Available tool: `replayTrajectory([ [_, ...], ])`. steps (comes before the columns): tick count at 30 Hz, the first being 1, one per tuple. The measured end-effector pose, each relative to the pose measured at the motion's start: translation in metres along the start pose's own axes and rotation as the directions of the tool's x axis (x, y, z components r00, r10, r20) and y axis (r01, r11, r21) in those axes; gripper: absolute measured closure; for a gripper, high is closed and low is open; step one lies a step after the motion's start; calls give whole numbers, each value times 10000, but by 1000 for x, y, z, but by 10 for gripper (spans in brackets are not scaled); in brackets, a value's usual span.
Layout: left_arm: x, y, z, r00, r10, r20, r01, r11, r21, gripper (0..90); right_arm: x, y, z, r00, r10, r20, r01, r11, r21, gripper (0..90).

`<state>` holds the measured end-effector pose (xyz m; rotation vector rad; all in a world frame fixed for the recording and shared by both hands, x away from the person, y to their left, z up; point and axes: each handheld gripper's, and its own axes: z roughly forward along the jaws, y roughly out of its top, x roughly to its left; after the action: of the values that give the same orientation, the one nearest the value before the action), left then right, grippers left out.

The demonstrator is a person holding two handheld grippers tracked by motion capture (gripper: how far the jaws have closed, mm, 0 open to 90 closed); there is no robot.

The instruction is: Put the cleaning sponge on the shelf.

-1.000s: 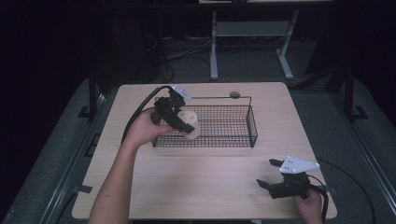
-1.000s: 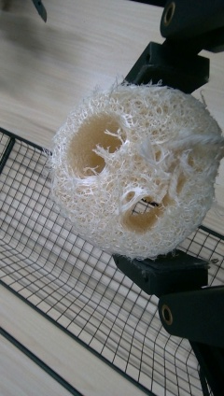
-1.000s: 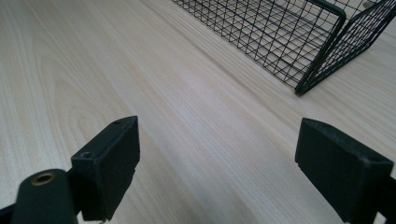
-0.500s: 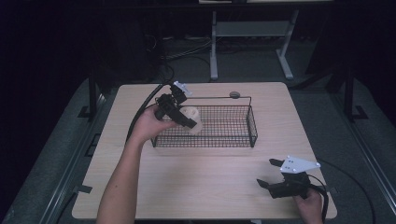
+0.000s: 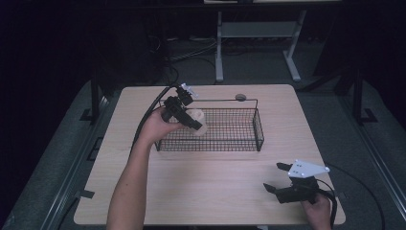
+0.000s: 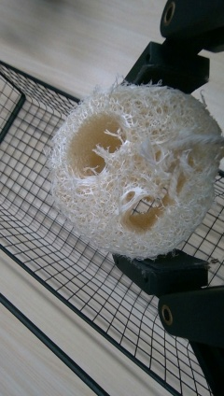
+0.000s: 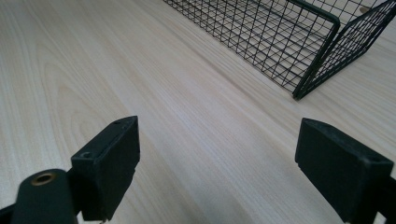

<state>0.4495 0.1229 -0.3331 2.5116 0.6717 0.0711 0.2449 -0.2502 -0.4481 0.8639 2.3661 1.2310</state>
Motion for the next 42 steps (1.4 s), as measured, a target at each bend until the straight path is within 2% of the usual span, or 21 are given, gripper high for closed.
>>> replayTrajectory([
  [16, 6, 5, 23, 9999, -117, 14, 117, 9999, 60, 276, 0, 0, 0, 10000, 7, -58, -7, 10000, -31, 134],
  [20, 9, 5, 31, 9996, -275, 17, 275, 9996, 31, 276, 0, 0, 0, 10000, 24, -60, -24, 10000, -31, 134],
  [28, 9, 4, 45, 9986, -451, 260, 451, 9990, 36, 276, 0, 0, 0, 10000, -5, -70, 5, 10000, -54, 134],
  [30, 10, 3, 48, 9987, -484, 161, 484, 9988, 47, 276, 0, 0, 0, 10000, 6, -69, -6, 10000, -37, 134],
  [32, 13, 0, 51, 9976, -646, 252, 645, 9979, 13, 276, 0, 0, 0, 10000, -32, -60, 32, 10000, -28, 134],
  [34, 15, -3, 54, 9977, -677, 71, 676, 9976, 133, 275, 0, 0, 0, 10000, -5, -66, 5, 10000, -44, 134],
  [42, 20, -9, 59, 9959, -900, 121, 898, 9957, 230, 274, 0, 0, 0, 10000, -22, -66, 21, 10000, -43, 134],
])
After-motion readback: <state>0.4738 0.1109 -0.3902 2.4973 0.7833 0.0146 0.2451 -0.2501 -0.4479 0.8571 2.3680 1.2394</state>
